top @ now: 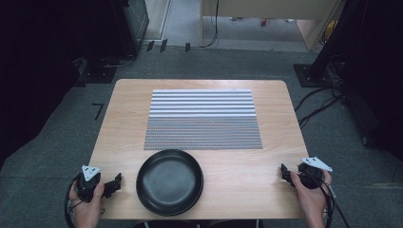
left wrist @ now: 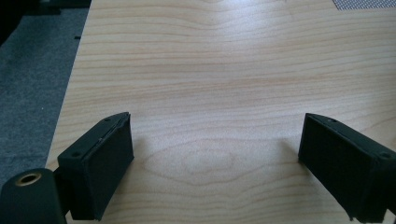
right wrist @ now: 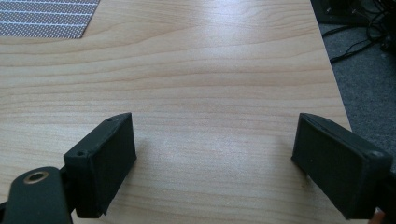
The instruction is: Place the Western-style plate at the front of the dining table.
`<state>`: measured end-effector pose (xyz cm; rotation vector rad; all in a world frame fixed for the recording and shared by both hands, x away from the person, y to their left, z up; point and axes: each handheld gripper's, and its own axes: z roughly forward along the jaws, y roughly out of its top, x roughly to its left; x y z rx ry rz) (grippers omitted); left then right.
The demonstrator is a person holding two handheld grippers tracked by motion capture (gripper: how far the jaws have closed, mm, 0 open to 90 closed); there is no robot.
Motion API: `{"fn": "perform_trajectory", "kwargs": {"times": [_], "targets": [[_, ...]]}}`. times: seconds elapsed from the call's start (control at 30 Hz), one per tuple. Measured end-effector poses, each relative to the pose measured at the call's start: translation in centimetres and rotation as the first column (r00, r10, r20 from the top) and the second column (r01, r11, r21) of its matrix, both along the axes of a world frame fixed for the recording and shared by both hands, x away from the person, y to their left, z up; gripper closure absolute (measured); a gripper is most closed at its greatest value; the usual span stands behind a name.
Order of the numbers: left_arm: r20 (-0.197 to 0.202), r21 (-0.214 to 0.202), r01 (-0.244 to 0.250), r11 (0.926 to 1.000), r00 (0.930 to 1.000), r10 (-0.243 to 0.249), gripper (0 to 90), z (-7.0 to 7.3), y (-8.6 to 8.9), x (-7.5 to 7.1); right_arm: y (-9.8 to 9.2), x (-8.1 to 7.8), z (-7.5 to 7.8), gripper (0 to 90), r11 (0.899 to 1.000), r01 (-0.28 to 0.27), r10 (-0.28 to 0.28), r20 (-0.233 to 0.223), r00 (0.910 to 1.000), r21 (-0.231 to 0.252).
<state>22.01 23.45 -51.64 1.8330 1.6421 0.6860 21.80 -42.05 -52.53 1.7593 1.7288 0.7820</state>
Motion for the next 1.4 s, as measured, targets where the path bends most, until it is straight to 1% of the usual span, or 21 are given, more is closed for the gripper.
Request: {"fn": "perform_trajectory", "kwargs": {"times": [0.1,0.17,0.23,0.33,0.47,0.67,0.7,0.83,0.93,1.07,1.27,1.3,1.37,1.4], "targets": [[0.001,0.003,-0.011,0.9999,0.9999,0.011,10.0,0.1,0.0,-0.1,0.1,0.0,0.0,13.3,1.000,0.009,-0.009,0.001,1.0000,0.000],[0.012,0.000,-0.020,0.9998,0.9997,0.020,9.9,0.2,0.0,-0.1,0.2,0.0,0.0,13.3,1.000,0.015,-0.015,0.006,0.9999,0.000],[0.024,-0.010,-0.023,0.9997,0.9995,0.023,10.0,0.4,0.1,-0.2,0.3,0.0,0.2,13.2,1.000,0.013,-0.013,0.019,0.9997,-0.001],[0.035,-0.010,-0.023,0.9997,0.9991,0.023,10.0,0.7,0.0,-0.4,0.6,-0.1,0.8,13.2,1.000,0.022,-0.022,0.044,0.9988,-0.003],[0.044,-0.016,-0.014,0.9998,0.9989,0.014,10.0,1.1,-0.5,-0.6,1.1,-0.3,1.4,13.3,1.000,0.012,-0.013,0.055,0.9984,0.012],[0.079,-0.047,0.004,0.9989,0.9969,0.000,10.1,2.3,-1.1,-1.2,2.2,-0.4,2.3,13.3,0.998,-0.016,0.011,0.075,0.9971,0.066],[0.089,-0.052,0.008,0.9986,0.9960,-0.003,10.1,2.5,-1.2,-1.3,2.4,-0.4,2.4,13.3,0.997,-0.023,0.017,0.079,0.9967,0.068],[0.098,-0.054,0.023,0.9983,0.9950,-0.018,10.1,2.8,-1.5,-1.5,3.4,-0.6,3.0,13.3,0.993,-0.054,0.043,0.107,0.9933,0.104],[0.095,-0.062,0.038,0.9973,0.9950,-0.032,10.1,2.8,-2.0,-1.6,4.2,-0.8,3.4,13.5,0.992,-0.071,0.059,0.119,0.9911,0.103],[0.100,-0.070,0.051,0.9963,0.9940,-0.043,10.1,3.0,-2.3,-1.7,5.0,-0.8,3.6,13.5,0.989,-0.091,0.076,0.125,0.9893,0.116],[0.101,-0.088,0.053,0.9947,0.9939,-0.044,10.1,3.1,-2.6,-1.7,6.3,-0.7,3.7,13.6,0.985,-0.114,0.097,0.130,0.9868,0.130],[0.101,-0.088,0.053,0.9947,0.9939,-0.044,10.1,3.1,-2.6,-1.7,6.6,-0.7,3.8,13.8,0.983,-0.118,0.100,0.133,0.9861,0.138],[0.104,-0.095,0.062,0.9935,0.9932,-0.052,10.1,3.1,-2.8,-1.8,7.0,-0.7,4.1,13.6,0.974,-0.139,0.116,0.134,0.9841,0.176],[0.104,-0.097,0.065,0.9932,0.9931,-0.054,10.1,3.2,-2.9,-1.8,7.5,-0.7,4.3,13.6,0.972,-0.150,0.126,0.136,0.9827,0.182]]}}
